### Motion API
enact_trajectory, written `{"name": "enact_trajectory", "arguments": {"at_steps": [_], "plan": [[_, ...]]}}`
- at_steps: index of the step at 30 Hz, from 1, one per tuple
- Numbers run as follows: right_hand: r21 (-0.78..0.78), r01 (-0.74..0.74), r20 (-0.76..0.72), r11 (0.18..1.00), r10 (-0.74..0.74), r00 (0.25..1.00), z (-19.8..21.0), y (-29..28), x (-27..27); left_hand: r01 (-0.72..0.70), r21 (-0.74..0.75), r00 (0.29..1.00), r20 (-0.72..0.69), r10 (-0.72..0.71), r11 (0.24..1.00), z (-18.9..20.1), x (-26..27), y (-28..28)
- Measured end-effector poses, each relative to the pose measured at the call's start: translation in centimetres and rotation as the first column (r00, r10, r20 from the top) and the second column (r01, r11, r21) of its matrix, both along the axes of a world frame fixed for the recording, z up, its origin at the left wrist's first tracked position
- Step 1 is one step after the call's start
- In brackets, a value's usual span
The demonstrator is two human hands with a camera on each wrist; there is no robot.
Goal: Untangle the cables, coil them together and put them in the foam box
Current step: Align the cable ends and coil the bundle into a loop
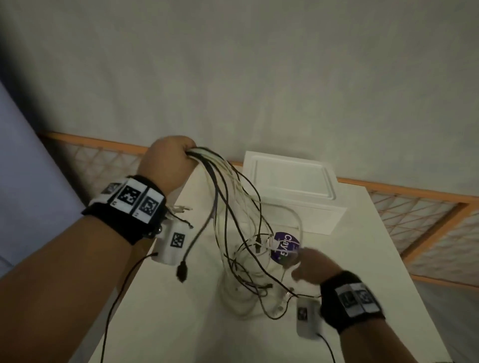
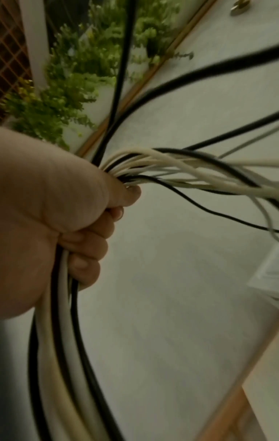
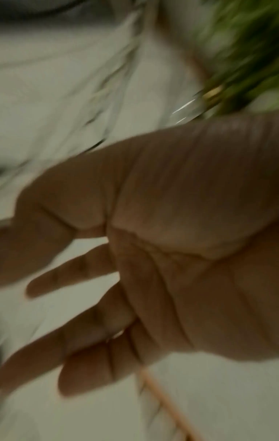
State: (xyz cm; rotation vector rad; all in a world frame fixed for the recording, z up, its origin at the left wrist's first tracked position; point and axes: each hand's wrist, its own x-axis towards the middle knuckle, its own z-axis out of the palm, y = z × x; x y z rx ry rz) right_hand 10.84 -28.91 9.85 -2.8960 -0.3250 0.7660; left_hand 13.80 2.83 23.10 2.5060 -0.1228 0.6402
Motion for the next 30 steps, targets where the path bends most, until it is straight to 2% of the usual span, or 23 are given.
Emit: {"name": "enact_trajectory", "arguments": {"at_steps": [2, 4, 6, 8, 10, 12, 13, 17, 21, 23, 25, 27, 28, 29, 30], "plan": [[0.092, -0.026, 0.261, 0.995, 0.001, 0.965, 4.7, 0.7, 0.4, 0.025, 0.066, 0.998, -0.054, -0.021, 0.998, -1.4, -0.3, -1.6], [0.301, -0.051, 0.525, 0.952, -0.121, 0.843, 9.6, 2.2, -0.2, 0.044, 0.116, 0.994, -0.101, -0.032, 0.992, -2.5, -0.5, -3.4], [0.414, -0.099, 0.619, 0.905, -0.201, 0.759, 13.5, 3.9, -1.3, 0.065, 0.168, 0.990, -0.135, -0.042, 0.984, -3.4, -0.6, -4.7], [0.402, -0.209, 0.683, 0.892, -0.140, 0.717, 15.5, 5.8, -2.2, 0.088, 0.215, 0.984, -0.170, -0.051, 0.973, -4.0, -0.9, -5.7], [0.419, -0.315, 0.673, 0.852, -0.058, 0.738, 15.4, 7.7, -2.2, 0.135, 0.241, 0.974, -0.211, -0.084, 0.961, -4.2, -1.4, -6.9], [0.358, -0.321, 0.548, 0.877, 0.082, 0.833, 13.7, 9.8, -1.8, 0.246, 0.284, 0.948, -0.270, -0.169, 0.927, -4.1, -1.9, -8.2], [0.345, -0.291, 0.486, 0.892, 0.096, 0.869, 12.5, 10.5, -1.6, 0.296, 0.278, 0.931, -0.298, -0.211, 0.914, -4.1, -2.1, -8.6], [0.410, -0.184, 0.460, 0.894, -0.028, 0.887, 9.1, 10.5, -0.8, 0.423, 0.002, 0.857, -0.325, -0.400, 0.906, -5.2, -2.0, -7.9], [0.331, -0.139, 0.371, 0.933, 0.007, 0.929, 7.8, 10.3, 0.4, 0.491, -0.115, 0.773, -0.400, -0.492, 0.864, -7.0, -2.5, -7.0], [0.313, -0.123, 0.323, 0.942, 0.016, 0.946, 7.0, 10.2, 0.9, 0.445, -0.209, 0.748, -0.448, -0.490, 0.871, -7.3, -2.8, -6.2], [0.282, -0.111, 0.331, 0.953, 0.011, 0.943, 6.1, 9.8, 1.4, 0.309, -0.233, 0.797, -0.465, -0.385, 0.922, -7.5, -3.2, -5.0], [0.262, -0.083, 0.399, 0.961, -0.030, 0.916, 5.2, 9.3, 1.7, 0.205, -0.161, 0.868, -0.426, -0.256, 0.965, -7.8, -3.7, -4.0], [0.293, -0.054, 0.426, 0.955, -0.080, 0.901, 5.0, 9.1, 1.8, 0.190, -0.172, 0.867, -0.433, -0.247, 0.967, -8.1, -4.0, -4.0], [0.336, -0.028, 0.438, 0.941, -0.130, 0.890, 4.9, 9.1, 1.8, 0.175, -0.267, 0.827, -0.482, -0.289, 0.948, -8.4, -4.5, -4.5], [0.369, -0.017, 0.442, 0.929, -0.160, 0.883, 4.9, 9.3, 1.8, 0.124, -0.444, 0.757, -0.536, -0.374, 0.888, -8.6, -5.1, -5.3]]}}
